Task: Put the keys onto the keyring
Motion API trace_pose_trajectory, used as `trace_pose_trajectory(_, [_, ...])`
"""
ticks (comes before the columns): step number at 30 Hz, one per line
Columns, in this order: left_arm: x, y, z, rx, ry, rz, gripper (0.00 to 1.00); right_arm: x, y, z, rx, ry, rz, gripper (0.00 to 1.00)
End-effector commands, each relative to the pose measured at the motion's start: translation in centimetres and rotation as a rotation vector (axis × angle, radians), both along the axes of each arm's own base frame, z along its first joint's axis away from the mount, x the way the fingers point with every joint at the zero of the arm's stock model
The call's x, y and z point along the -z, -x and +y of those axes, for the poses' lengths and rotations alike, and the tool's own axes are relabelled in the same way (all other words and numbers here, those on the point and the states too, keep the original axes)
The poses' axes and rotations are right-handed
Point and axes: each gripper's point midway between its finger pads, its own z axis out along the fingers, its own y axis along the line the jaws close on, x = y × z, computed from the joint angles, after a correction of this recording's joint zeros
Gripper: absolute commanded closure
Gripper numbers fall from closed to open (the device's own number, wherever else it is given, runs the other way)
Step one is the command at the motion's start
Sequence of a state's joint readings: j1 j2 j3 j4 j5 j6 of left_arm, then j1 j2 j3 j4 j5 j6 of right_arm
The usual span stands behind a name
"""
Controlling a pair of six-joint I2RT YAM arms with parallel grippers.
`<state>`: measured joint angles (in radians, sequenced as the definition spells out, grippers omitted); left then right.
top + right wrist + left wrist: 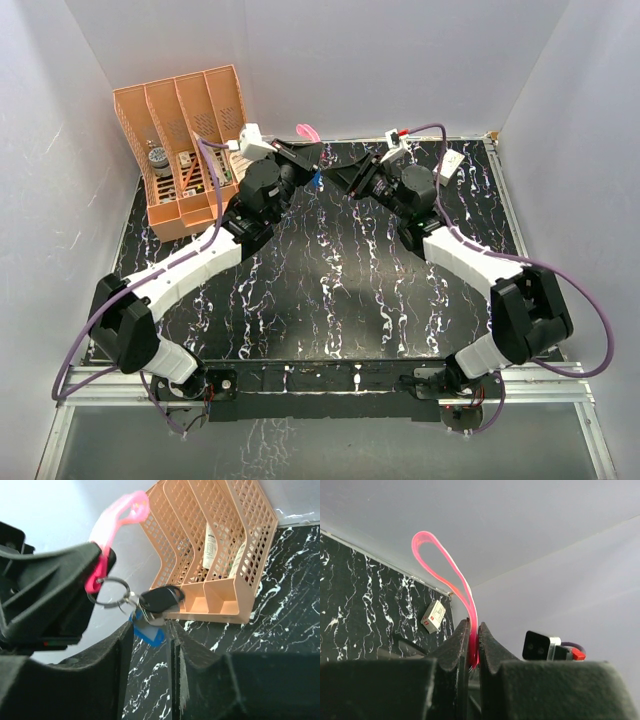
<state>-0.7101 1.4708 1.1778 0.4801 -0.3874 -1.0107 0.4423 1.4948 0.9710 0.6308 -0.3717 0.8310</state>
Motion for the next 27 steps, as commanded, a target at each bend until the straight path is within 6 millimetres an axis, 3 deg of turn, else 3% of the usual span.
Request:
trace_pose_trajectory(1, [-6.2,0.9,1.1,-0.017,0.024,-0.108,1.00,-6.2,2.2,-2.0,0.048,0.026,-0.159,0.66])
trace_pose_trajectory(4, [-6.4,0.7,0.8,-0.006,-0.012,-0.107,1.00,-8.2,3.3,-3.3,0.094,0.070,-0.204,0.61])
trace_pose_trajectory(7, [-6.4,0.6,0.2,0.029,-0.062,-0.090,1.00,-8.9,3.8,-4.4,0.132,0.136,-0.236,0.57])
trace_pose_trajectory(12, [-6.8,0.8,-1.2,0.136,-0.164,-0.065,1.00,-8.2,4.3,-4.6,0.119,0.266,-0.287,0.48])
trace_pose_trajectory(15, [-6.4,1.0,-1.6,0.225,-0.213,-0.046,1.00,-7.4,4.2,-4.8,0.122,0.320,-0.292,0.49])
trace_pose_trajectory(21, [-5.7,1.0,-0.5,0.401,-0.214,0.030,1.00,-7.0,4.2,-5.7,0.155,0.372,-0.303,0.50])
trace_pose_trajectory(27, [-6.1,2.2,-0.9,0.514,-0.234,0.023,1.00,-6.6,4.8,-6.3,0.164,0.417,-0.322,0.49])
